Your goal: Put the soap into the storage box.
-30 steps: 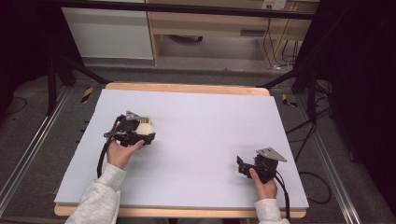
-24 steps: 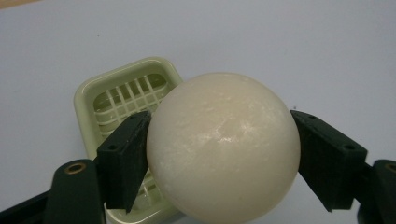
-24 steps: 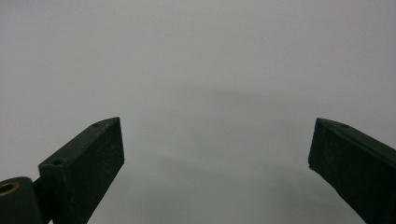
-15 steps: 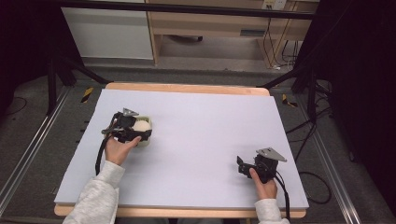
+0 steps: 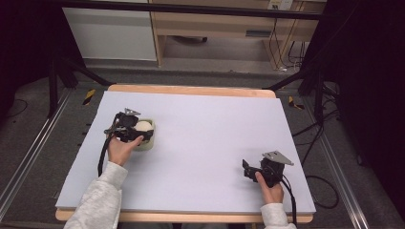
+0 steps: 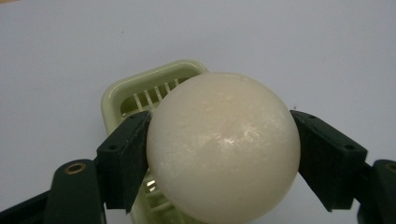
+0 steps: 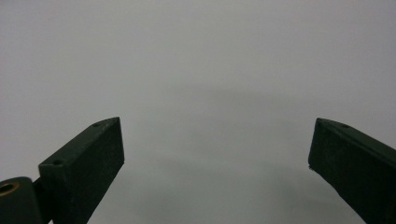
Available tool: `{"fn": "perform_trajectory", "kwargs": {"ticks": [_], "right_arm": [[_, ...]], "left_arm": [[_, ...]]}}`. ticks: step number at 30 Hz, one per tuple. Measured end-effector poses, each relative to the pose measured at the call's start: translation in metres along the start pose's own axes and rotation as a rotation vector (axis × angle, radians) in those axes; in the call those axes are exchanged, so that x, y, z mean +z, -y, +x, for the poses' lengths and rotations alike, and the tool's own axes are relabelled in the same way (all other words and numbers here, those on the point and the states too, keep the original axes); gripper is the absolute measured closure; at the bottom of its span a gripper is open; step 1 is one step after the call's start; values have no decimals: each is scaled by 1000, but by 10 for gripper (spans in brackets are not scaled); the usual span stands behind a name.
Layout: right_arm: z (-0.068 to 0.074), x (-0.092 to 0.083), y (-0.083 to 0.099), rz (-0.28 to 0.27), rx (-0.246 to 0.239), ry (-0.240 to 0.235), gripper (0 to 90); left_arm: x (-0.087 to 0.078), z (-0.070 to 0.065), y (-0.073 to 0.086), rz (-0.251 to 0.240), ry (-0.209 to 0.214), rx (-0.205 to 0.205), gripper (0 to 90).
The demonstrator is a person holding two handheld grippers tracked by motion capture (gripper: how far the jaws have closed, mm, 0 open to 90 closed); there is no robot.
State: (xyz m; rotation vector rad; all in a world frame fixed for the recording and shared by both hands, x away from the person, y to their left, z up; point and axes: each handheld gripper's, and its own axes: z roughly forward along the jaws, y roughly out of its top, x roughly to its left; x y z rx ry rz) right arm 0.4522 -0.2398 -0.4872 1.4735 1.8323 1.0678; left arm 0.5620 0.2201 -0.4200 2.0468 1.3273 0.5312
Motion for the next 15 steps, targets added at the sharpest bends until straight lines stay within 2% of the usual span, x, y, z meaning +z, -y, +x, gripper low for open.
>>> {"fn": "perform_trajectory", "kwargs": {"ticks": [15], "right_arm": [[0, 0, 0, 1, 0, -1, 39]], "left_arm": [[12, 8, 3, 13, -18, -26, 241]]}}
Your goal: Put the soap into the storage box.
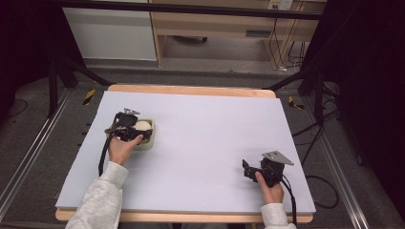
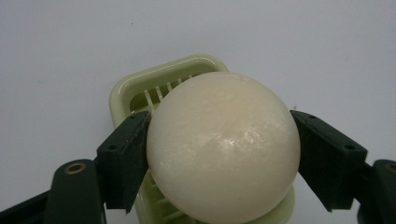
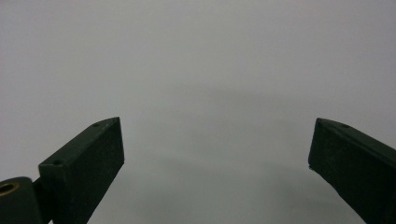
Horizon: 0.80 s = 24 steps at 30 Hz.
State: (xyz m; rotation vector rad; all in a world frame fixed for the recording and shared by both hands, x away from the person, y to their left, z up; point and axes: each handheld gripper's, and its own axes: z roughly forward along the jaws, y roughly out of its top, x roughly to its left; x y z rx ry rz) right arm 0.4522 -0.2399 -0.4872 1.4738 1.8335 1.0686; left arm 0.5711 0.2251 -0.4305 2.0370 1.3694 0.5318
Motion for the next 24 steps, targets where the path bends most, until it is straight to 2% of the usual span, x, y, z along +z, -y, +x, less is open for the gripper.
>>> {"fn": "perform_trajectory", "kwargs": {"ticks": [24], "right_arm": [[0, 0, 0, 1, -1, 0, 39]], "left_arm": [[9, 6, 6, 32, -15, -7, 241]]}}
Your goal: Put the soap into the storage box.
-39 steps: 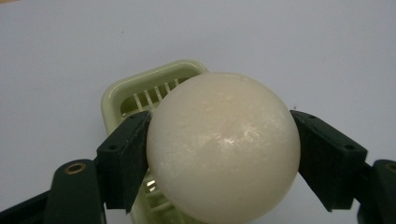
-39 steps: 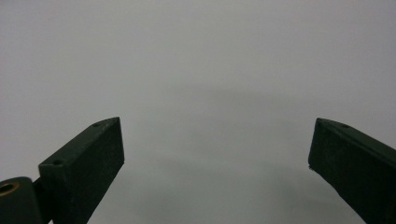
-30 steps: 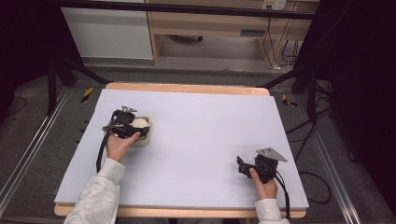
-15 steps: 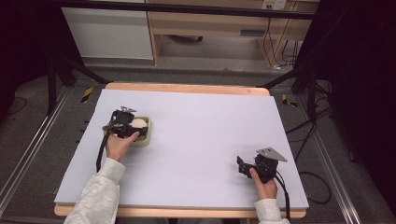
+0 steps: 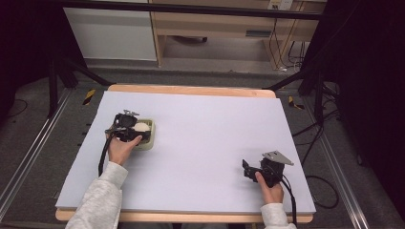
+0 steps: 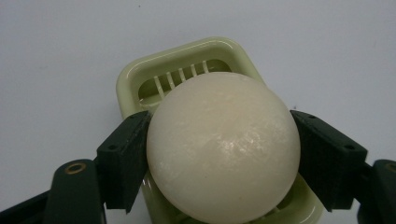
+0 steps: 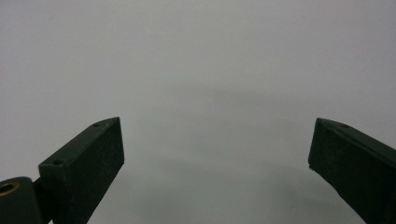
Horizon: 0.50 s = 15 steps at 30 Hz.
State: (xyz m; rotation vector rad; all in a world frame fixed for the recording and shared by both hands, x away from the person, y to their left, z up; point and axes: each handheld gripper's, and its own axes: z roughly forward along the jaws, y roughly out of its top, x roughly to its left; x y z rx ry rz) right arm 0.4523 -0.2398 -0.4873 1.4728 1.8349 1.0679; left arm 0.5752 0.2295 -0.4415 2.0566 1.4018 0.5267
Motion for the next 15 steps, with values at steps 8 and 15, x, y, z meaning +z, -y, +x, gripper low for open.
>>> {"fn": "perform_trajectory", "kwargs": {"ticks": [8, 15], "right_arm": [[0, 0, 0, 0, 0, 1, 39], [0, 0, 0, -1, -2, 1, 39]], "left_arm": [[2, -1, 1, 4, 2, 9, 240], [3, -3, 1, 3, -12, 21, 240]]}}
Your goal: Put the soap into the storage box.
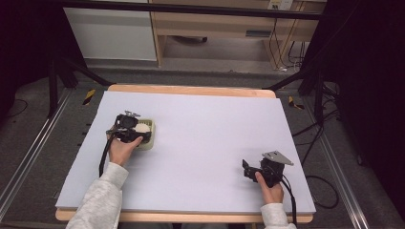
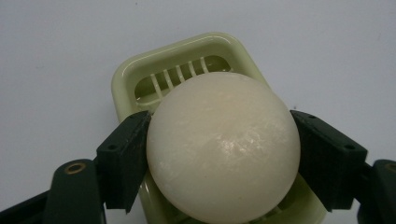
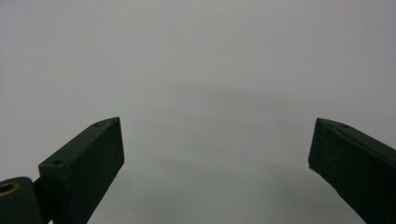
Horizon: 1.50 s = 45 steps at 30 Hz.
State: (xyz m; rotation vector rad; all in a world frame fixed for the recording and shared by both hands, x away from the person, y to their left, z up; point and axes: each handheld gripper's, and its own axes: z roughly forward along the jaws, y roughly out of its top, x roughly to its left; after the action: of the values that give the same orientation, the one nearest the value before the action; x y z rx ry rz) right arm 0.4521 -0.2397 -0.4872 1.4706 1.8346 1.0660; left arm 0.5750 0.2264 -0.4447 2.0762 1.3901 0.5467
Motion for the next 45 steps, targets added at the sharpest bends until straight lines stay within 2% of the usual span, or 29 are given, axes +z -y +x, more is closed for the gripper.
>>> {"fn": "perform_trajectory", "kwargs": {"ticks": [10, 20, 27, 37, 45], "right_arm": [[0, 0, 0, 1, 2, 0, 39], [1, 0, 0, 0, 1, 1, 39], [1, 0, 0, 1, 1, 0, 39], [1, 0, 0, 1, 1, 1, 39], [0, 0, 0, -1, 0, 4, 39]], "left_arm": [[0, -1, 0, -5, -5, 0, 237], [-4, -1, 1, -4, 9, 8, 173], [-12, -4, 1, -29, 7, 13, 150], [-33, -8, 2, -97, 42, 10, 155], [-47, -10, 13, -129, 62, 11, 163]]}}
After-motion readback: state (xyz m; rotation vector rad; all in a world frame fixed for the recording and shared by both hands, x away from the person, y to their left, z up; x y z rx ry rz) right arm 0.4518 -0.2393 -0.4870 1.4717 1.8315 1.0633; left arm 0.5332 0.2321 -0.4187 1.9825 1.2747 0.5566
